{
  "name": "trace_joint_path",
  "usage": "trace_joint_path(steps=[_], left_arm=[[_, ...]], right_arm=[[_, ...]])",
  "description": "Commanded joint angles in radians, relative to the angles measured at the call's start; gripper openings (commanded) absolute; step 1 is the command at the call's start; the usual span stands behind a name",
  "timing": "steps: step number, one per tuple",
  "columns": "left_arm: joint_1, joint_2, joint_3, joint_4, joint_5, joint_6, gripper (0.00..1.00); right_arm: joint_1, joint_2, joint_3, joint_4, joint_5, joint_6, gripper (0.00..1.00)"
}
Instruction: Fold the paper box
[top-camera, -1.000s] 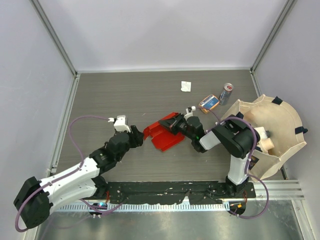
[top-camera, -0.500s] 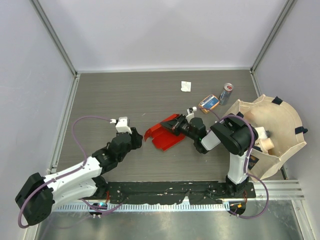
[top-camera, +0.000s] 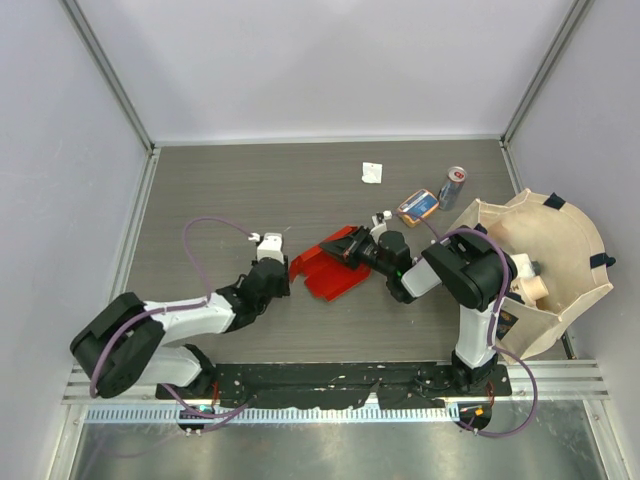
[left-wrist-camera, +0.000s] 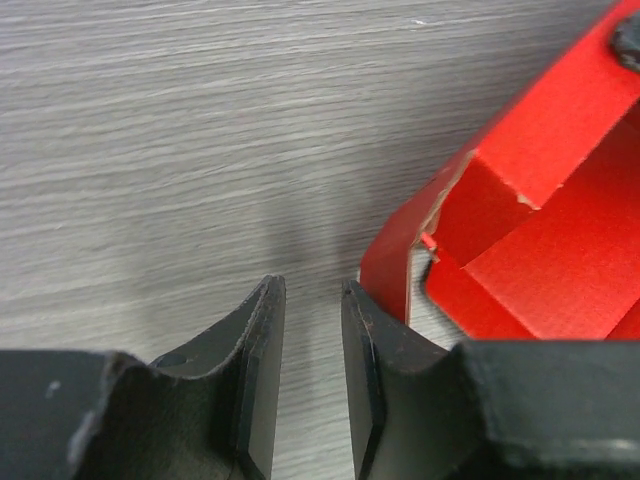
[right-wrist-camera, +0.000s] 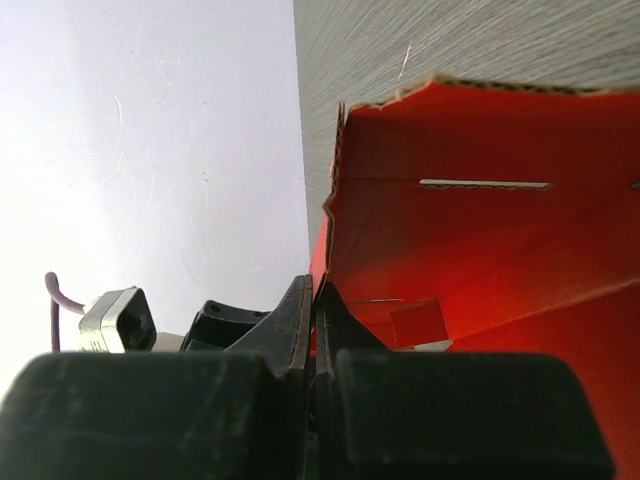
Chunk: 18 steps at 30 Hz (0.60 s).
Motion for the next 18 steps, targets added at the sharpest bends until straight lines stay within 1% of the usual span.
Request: trace_joint_path(steps=[1, 6, 11, 16, 18], left_arm=[[0.002, 0.054, 0.039, 0.219, 0.099, 0.061, 0.32], [-0.004, 0.106, 0.063, 0.292, 0.182, 0.066, 0.29], [-0.011, 0.126, 0.076, 0.311, 0.197, 0.063, 0.29], [-0.012, 0.097, 0.054, 0.302, 0.214, 0.049, 0.32], [-0.011, 0.082, 0.045, 0.286, 0.216, 0.047, 0.36]], right_arm=[[-0.002, 0.001, -0.012, -0.026, 0.012, -0.023, 0.01], [-0.002, 0.020, -0.026, 0.026, 0.015, 0.003, 0.01], [-0.001, 0.027, -0.034, 0.049, 0.020, 0.017, 0.01], [-0.002, 0.036, -0.034, 0.064, 0.023, 0.032, 0.01], [-0.002, 0.036, -0.032, 0.064, 0.021, 0.034, 0.01]])
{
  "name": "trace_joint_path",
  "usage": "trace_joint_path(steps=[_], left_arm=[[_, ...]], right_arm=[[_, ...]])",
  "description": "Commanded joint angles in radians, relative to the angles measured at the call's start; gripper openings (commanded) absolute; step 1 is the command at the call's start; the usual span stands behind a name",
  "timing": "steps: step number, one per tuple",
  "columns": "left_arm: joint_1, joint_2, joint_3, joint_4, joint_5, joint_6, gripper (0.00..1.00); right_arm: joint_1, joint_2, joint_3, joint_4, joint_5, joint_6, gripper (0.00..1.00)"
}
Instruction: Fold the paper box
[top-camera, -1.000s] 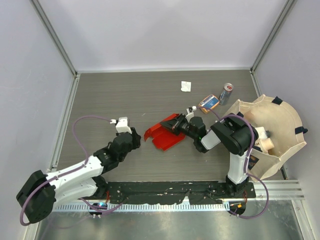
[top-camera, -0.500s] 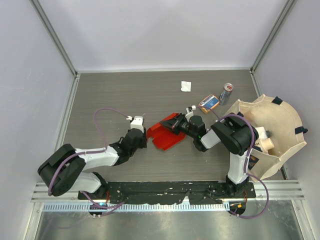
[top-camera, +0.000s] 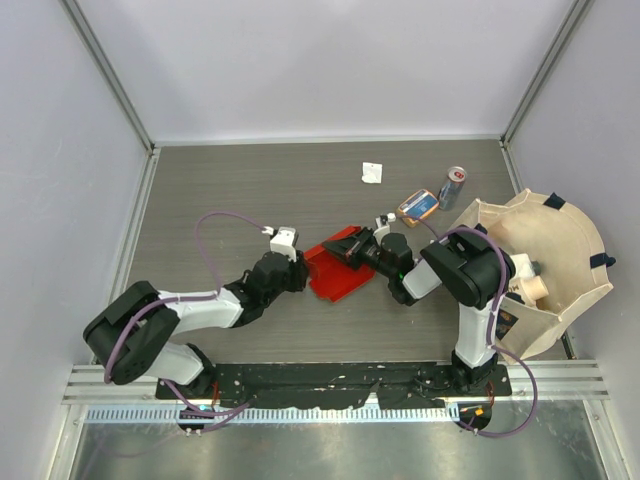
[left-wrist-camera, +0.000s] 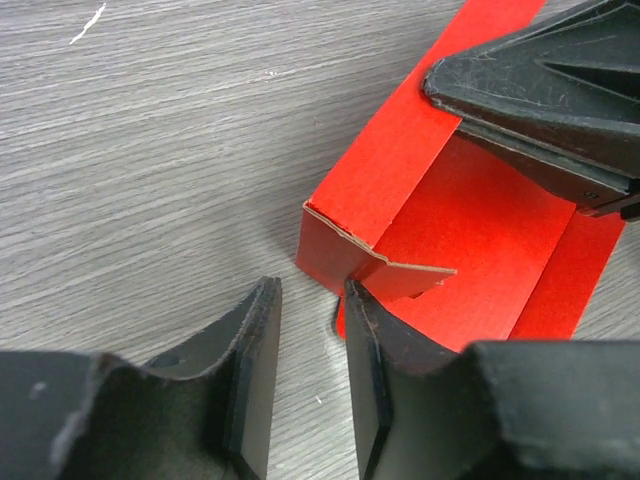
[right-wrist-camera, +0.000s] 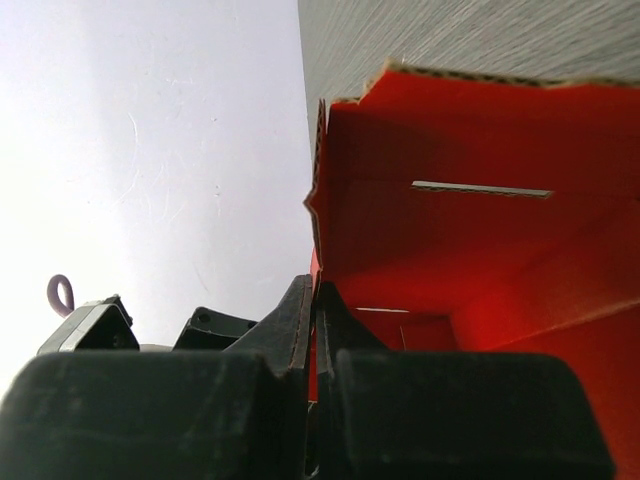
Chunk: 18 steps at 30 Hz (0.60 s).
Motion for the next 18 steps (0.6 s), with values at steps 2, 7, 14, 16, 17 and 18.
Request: trace_joint_path(steps=[2, 7, 14, 16, 17, 18], left_arm=[[-0.008, -0.045, -0.003, 0.066, 0.011, -0.002, 0.43], [-0.008, -0.025, -0.014, 0.121, 0.005, 0.001, 0.47], [-0.032, 0.038, -0.014, 0.239, -0.095, 0.018, 0.46], [-0.042, 0.069, -0.006, 0.258, -0.131, 0.029, 0.46], [-0.057, 0.080, 0.002, 0.265, -0.154, 0.033, 0.46], [-0.066, 0.102, 0.002, 0.277, -0.188, 0.041, 0.46]], right_arm=[[0.001, 0.019, -0.011, 0.012, 0.007, -0.013, 0.01], [0.002, 0.018, -0.023, 0.013, 0.021, -0.002, 0.01], [0.019, -0.034, -0.061, -0.045, 0.081, 0.005, 0.01], [0.025, -0.068, -0.069, -0.089, 0.110, 0.022, 0.01], [0.036, -0.079, -0.071, -0.105, 0.116, 0.027, 0.01], [0.041, -0.091, -0.069, -0.122, 0.124, 0.028, 0.01]])
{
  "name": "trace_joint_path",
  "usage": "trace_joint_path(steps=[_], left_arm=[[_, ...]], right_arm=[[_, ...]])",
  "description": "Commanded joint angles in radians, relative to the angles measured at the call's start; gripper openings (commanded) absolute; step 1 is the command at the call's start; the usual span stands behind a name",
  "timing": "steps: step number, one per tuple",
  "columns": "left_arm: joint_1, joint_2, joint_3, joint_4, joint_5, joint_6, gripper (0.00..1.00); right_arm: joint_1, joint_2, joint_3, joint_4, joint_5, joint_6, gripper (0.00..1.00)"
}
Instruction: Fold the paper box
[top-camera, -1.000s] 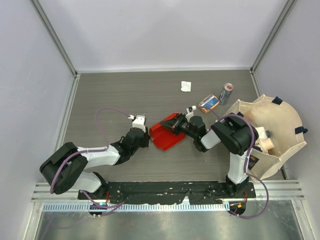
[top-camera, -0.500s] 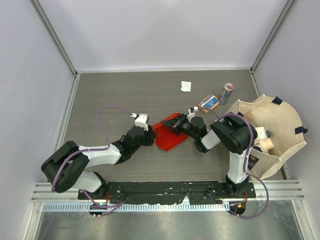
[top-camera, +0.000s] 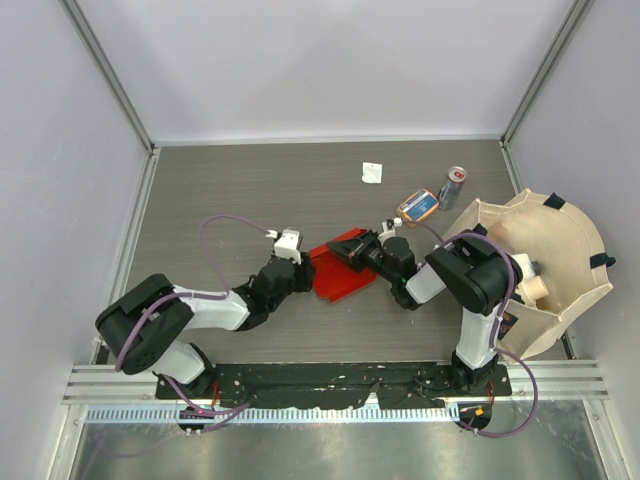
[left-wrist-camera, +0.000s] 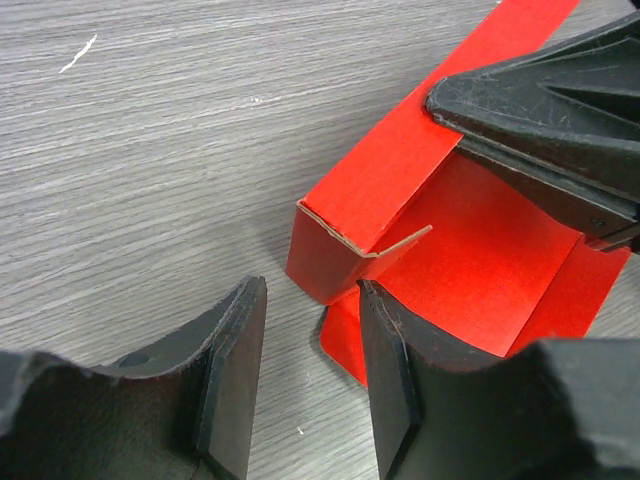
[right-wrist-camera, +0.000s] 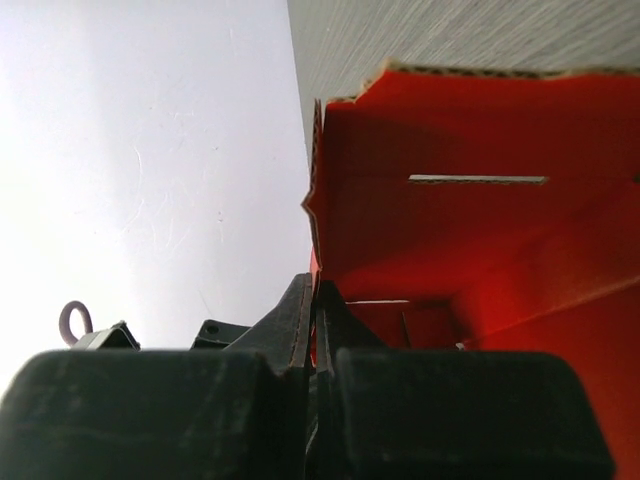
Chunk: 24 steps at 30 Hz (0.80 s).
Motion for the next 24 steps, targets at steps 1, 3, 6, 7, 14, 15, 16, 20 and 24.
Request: trace_joint_path(steps=[1, 3, 6, 7, 14, 15, 16, 20, 24], left_arm=[[-0.038, 0.053, 0.020, 0.150, -0.153, 0.041, 0.45], [-0.072, 0.078, 0.025, 0.167, -0.260, 0.042, 0.42], [-0.109, 0.098, 0.037, 0.179, -0.353, 0.041, 0.39], [-0.116, 0.113, 0.042, 0.181, -0.417, 0.031, 0.37], [-0.140, 0.188, 0.101, 0.157, -0.557, 0.024, 0.20], [-0.141, 0.195, 0.110, 0.135, -0.574, 0.016, 0.18], [-0.140, 0.202, 0.123, 0.108, -0.591, 0.004, 0.11], [-0.141, 0.251, 0.259, -0.282, -0.813, -0.253, 0.00], [-0.143, 0.325, 0.374, -0.553, -0.895, -0.436, 0.00]], right_arm=[[0.042, -0.077, -0.021, -0.157, 0.070, -0.002, 0.01], [0.063, -0.101, -0.034, -0.180, 0.093, 0.008, 0.01], [0.089, -0.130, -0.061, -0.182, 0.148, 0.057, 0.01], [0.094, -0.134, -0.063, -0.187, 0.160, 0.068, 0.01], [0.128, -0.125, -0.084, -0.226, 0.210, 0.175, 0.01], [0.129, -0.124, -0.084, -0.230, 0.214, 0.191, 0.01], [0.133, -0.127, -0.086, -0.231, 0.214, 0.195, 0.01], [0.172, -0.154, -0.106, -0.234, 0.301, 0.226, 0.01], [0.218, -0.168, -0.123, -0.204, 0.364, 0.257, 0.01]])
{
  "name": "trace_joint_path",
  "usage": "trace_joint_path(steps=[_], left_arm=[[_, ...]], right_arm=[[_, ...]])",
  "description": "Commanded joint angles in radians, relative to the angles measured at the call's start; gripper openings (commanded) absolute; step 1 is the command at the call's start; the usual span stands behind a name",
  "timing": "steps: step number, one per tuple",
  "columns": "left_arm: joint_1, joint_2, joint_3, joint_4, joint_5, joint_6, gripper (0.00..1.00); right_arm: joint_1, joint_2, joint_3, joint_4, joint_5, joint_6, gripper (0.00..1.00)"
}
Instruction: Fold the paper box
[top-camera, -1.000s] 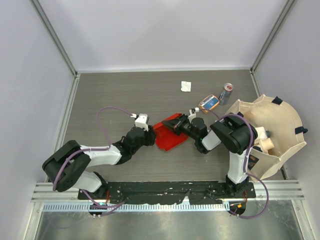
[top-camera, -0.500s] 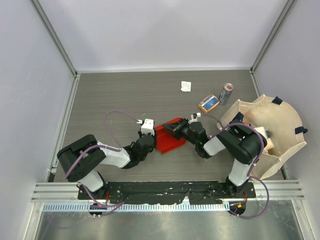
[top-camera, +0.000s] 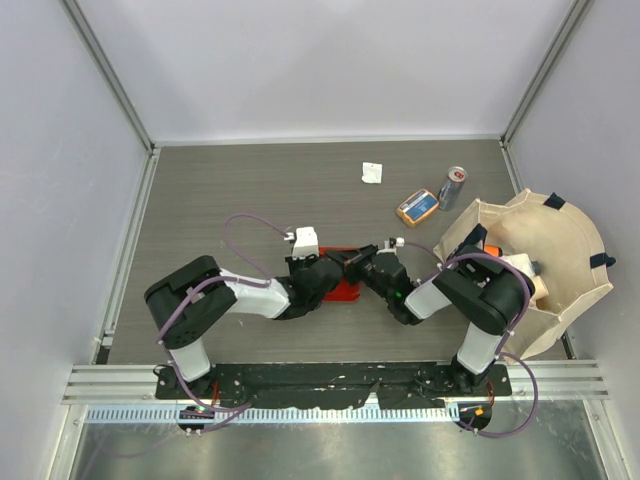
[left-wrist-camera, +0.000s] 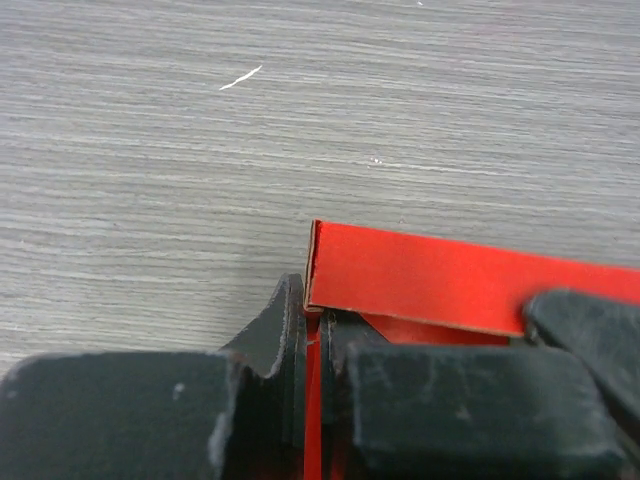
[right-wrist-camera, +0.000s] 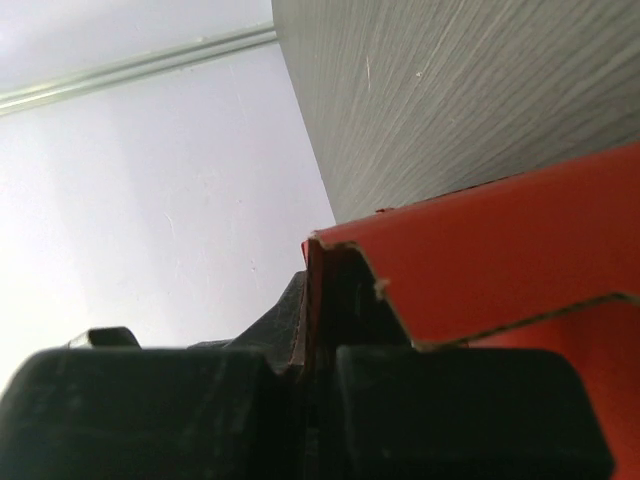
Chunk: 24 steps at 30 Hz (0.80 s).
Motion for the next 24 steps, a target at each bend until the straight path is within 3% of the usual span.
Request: trace_joint_path(steps=[1, 6, 9, 12, 14, 15, 18, 22, 24], left_arm=[[0.018, 0.075, 0.131, -0.382, -0.268, -0.270, 0.00], [0.018, 0.121, 0.204, -0.509, -0.246, -0.347, 0.00], [0.011, 0.058, 0.146, -0.393, -0.231, -0.271, 0.00], [0.011, -0.017, 0.026, -0.156, -0.113, -0.089, 0.02], [0.011, -0.101, -0.055, -0.033, -0.012, 0.014, 0.20], [0.009, -0.138, -0.083, -0.008, 0.013, 0.024, 0.41], [0.011, -0.268, -0.198, 0.101, 0.099, 0.085, 0.61], [0.011, -0.436, -0.327, 0.142, 0.189, 0.113, 0.65], [0.018, -0.528, -0.385, 0.138, 0.211, 0.102, 0.62]], right_arm=[[0.062, -0.027, -0.047, -0.061, 0.072, 0.036, 0.01], [0.084, -0.018, -0.037, -0.043, 0.101, 0.056, 0.01], [0.073, -0.014, -0.036, -0.035, 0.097, 0.042, 0.01], [0.068, -0.014, -0.033, -0.035, 0.087, 0.005, 0.01], [0.062, -0.018, -0.027, -0.035, 0.080, -0.010, 0.01], [0.058, -0.018, -0.025, -0.036, 0.077, -0.024, 0.01], [0.050, -0.027, -0.024, -0.042, 0.072, -0.035, 0.01], [0.045, -0.030, -0.013, -0.053, 0.064, -0.035, 0.04], [0.045, -0.033, -0.010, -0.061, 0.060, -0.032, 0.06]])
